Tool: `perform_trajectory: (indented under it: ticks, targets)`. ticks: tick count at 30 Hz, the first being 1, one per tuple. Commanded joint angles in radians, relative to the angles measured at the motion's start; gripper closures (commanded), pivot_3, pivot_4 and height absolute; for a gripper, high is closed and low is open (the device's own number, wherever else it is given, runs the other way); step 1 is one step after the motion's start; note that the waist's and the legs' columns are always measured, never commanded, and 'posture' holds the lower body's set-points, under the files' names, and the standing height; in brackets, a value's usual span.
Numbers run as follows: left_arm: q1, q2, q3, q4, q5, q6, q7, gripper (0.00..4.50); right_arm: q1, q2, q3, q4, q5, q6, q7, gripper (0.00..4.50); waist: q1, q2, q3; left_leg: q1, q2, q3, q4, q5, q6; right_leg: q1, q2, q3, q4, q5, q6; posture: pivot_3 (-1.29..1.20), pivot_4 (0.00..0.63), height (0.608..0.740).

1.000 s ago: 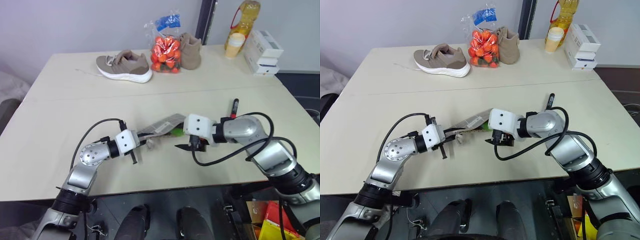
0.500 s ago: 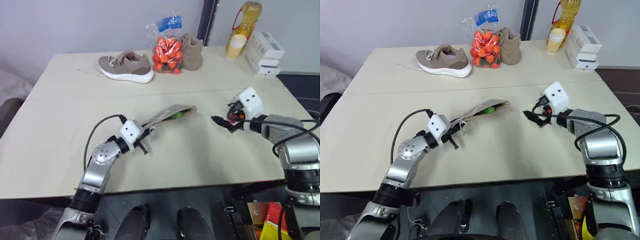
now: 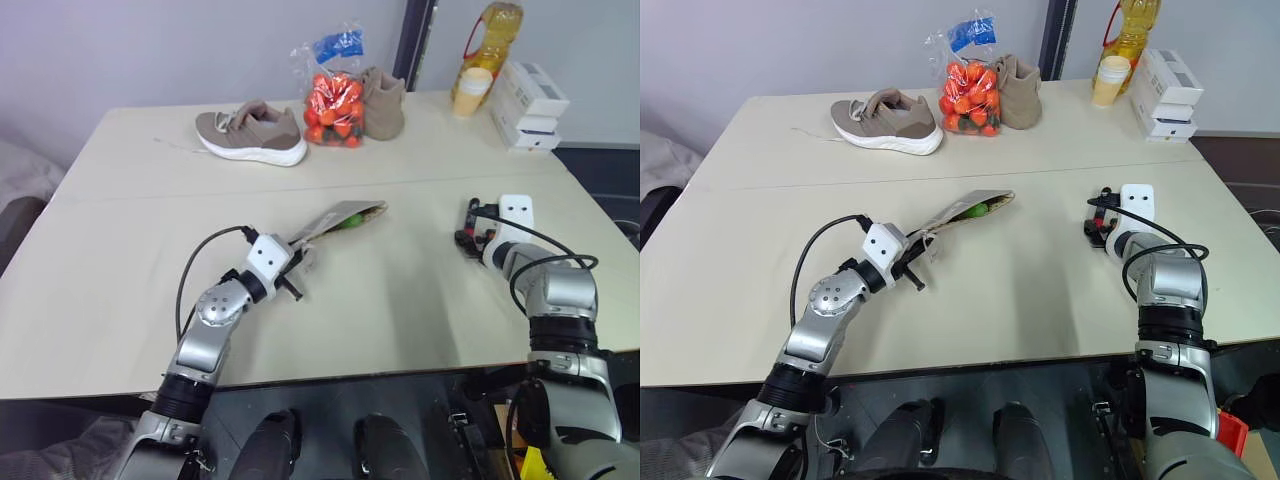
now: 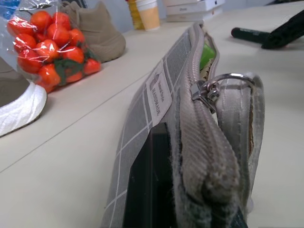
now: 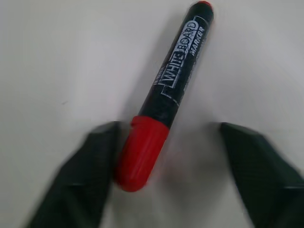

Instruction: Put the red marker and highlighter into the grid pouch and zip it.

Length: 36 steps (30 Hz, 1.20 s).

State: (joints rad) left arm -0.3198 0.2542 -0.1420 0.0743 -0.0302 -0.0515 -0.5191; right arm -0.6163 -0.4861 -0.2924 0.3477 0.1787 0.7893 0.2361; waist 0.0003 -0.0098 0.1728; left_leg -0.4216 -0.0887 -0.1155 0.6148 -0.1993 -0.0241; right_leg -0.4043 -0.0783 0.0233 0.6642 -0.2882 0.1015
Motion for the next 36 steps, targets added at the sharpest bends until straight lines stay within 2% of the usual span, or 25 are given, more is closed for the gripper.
perform_trajectory:
  ticks: [1, 2, 3, 4, 7, 9, 13, 17, 36]
  targets:
    - [0.001, 0.013, 0.012, -0.011, -0.001, -0.004, 0.002, 4.50, -0.016, -0.004, -0.009, -0.021, 0.016, -0.015, 0.004, 2.86, -0.006, 0.000, 0.000, 0.000, 0.000, 0.000, 0.000, 0.000, 0.000, 0.000, 0.000, 0.000, 0.000, 0.000, 0.000, 0.00, 0.150, 0.740]
    - [-0.001, 0.014, 0.013, -0.009, -0.002, -0.004, 0.001, 4.50, -0.013, -0.005, -0.005, -0.030, 0.017, -0.018, 0.010, 3.49, -0.011, 0.000, 0.000, 0.000, 0.000, 0.000, 0.000, 0.000, 0.000, 0.000, 0.000, 0.000, 0.000, 0.000, 0.000, 0.00, 0.150, 0.740]
    - [-0.002, 0.016, 0.014, -0.007, -0.004, -0.004, 0.000, 4.50, -0.005, -0.012, 0.011, -0.052, 0.016, -0.024, 0.031, 3.91, -0.012, 0.000, 0.000, 0.000, 0.000, 0.000, 0.000, 0.000, 0.000, 0.000, 0.000, 0.000, 0.000, 0.000, 0.000, 0.00, 0.150, 0.740]
    - [-0.007, 0.020, 0.017, -0.001, -0.007, -0.005, -0.004, 4.50, 0.019, -0.045, 0.079, -0.110, -0.009, -0.062, 0.096, 4.18, -0.013, 0.000, 0.000, 0.000, 0.000, 0.000, 0.000, 0.000, 0.000, 0.000, 0.000, 0.000, 0.000, 0.000, 0.000, 0.00, 0.150, 0.740]
    - [-0.023, 0.034, 0.028, 0.016, -0.020, -0.009, -0.021, 4.50, 0.092, -0.161, 0.263, -0.264, -0.090, -0.203, 0.275, 4.18, -0.015, 0.001, 0.000, 0.000, 0.000, 0.000, 0.000, 0.000, 0.000, 0.000, 0.000, 0.000, 0.000, 0.000, 0.000, 0.00, 0.150, 0.740]
    - [-0.031, 0.042, 0.034, 0.026, -0.024, -0.013, -0.028, 4.50, 0.118, -0.205, 0.306, -0.316, -0.103, -0.262, 0.333, 4.18, -0.019, 0.001, 0.000, 0.000, 0.000, 0.000, 0.000, 0.000, 0.000, 0.000, 0.001, 0.000, 0.000, 0.000, 0.000, 0.00, 0.150, 0.740]
    - [-0.051, 0.063, 0.047, 0.055, -0.029, -0.031, -0.048, 4.50, 0.167, -0.273, 0.329, -0.462, -0.061, -0.337, 0.477, 4.18, -0.016, 0.000, 0.000, 0.001, 0.000, 0.000, 0.000, 0.000, 0.000, 0.001, 0.001, -0.001, 0.000, 0.000, 0.001, 0.00, 0.150, 0.740]
    - [-0.071, 0.083, 0.049, 0.081, -0.042, -0.053, -0.072, 4.50, 0.190, -0.311, 0.323, -0.579, -0.001, -0.308, 0.581, 4.18, -0.014, 0.000, 0.000, 0.001, 0.000, 0.000, 0.000, 0.000, 0.000, 0.001, 0.000, -0.001, 0.000, 0.000, 0.001, 0.00, 0.150, 0.740]
    - [-0.075, 0.062, 0.027, 0.075, -0.040, -0.072, -0.106, 4.50, 0.178, -0.306, 0.384, -0.629, -0.021, -0.292, 0.631, 4.18, -0.010, 0.000, 0.001, 0.001, 0.000, -0.001, 0.000, 0.000, 0.000, 0.001, -0.001, -0.001, -0.001, 0.000, 0.000, 0.00, 0.150, 0.740]
